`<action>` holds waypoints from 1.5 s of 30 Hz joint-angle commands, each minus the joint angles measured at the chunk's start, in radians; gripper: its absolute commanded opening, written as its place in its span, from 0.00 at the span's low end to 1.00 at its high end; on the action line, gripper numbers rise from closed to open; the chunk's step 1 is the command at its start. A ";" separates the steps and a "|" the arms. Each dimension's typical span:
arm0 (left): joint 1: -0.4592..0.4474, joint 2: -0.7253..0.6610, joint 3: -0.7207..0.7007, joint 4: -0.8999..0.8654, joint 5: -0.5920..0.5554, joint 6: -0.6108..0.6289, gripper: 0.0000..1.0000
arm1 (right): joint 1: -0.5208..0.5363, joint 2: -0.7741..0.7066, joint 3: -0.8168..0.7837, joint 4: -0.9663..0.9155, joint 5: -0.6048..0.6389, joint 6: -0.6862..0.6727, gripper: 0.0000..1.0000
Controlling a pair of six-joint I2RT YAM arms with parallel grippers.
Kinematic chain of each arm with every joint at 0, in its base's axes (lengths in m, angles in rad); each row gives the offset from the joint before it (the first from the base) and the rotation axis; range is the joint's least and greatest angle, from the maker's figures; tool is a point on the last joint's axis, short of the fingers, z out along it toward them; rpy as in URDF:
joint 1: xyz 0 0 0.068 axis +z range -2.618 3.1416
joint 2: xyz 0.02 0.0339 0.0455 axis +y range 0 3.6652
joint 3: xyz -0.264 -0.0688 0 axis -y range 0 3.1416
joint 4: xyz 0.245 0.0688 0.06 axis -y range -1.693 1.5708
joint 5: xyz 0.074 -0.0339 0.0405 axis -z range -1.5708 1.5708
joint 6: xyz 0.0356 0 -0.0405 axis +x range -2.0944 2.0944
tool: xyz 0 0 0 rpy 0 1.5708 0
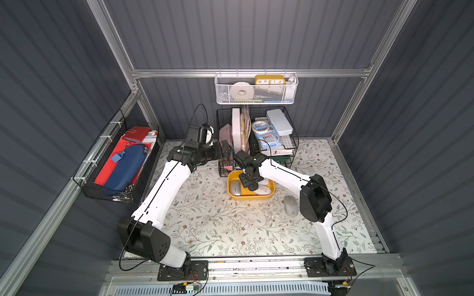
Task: Take out the mouse from the storage box
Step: Pick up the mouse from the storage box, then place the mouse at the center of the board.
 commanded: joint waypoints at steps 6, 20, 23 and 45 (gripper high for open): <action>0.005 -0.030 0.033 -0.003 0.020 0.007 0.99 | 0.003 -0.143 -0.027 -0.068 0.008 -0.008 0.50; 0.005 -0.080 -0.026 0.046 0.087 -0.014 0.99 | 0.095 -0.532 -0.547 -0.074 -0.069 0.128 0.50; 0.005 -0.085 -0.039 0.058 0.106 -0.023 0.99 | 0.128 -0.550 -0.616 -0.059 -0.102 0.138 0.50; 0.004 -0.120 -0.093 0.052 0.129 -0.019 0.99 | 0.153 -0.316 -0.785 0.177 -0.135 0.076 0.55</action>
